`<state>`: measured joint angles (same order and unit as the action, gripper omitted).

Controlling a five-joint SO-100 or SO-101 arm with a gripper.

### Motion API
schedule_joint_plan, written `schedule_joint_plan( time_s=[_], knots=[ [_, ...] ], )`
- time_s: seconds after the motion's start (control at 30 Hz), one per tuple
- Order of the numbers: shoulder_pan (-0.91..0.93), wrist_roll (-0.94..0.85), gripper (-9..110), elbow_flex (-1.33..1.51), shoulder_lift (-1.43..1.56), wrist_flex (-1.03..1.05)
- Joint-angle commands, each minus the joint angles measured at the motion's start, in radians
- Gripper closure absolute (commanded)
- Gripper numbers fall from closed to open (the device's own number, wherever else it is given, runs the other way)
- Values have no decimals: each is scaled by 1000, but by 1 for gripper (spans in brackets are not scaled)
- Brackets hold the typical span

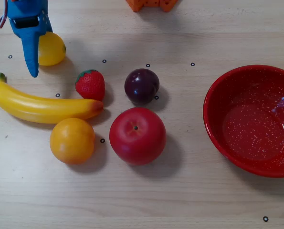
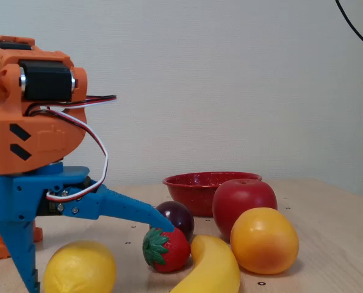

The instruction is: Put the lemon in the red bowl.

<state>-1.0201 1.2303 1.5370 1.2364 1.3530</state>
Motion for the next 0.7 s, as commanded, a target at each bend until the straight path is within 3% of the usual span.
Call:
schedule_joint_plan(
  time_s=[0.0, 0.67],
  knots=[
    [25, 3, 32, -18, 54, -12],
    [26, -12, 37, 14, 64, -46]
  ],
)
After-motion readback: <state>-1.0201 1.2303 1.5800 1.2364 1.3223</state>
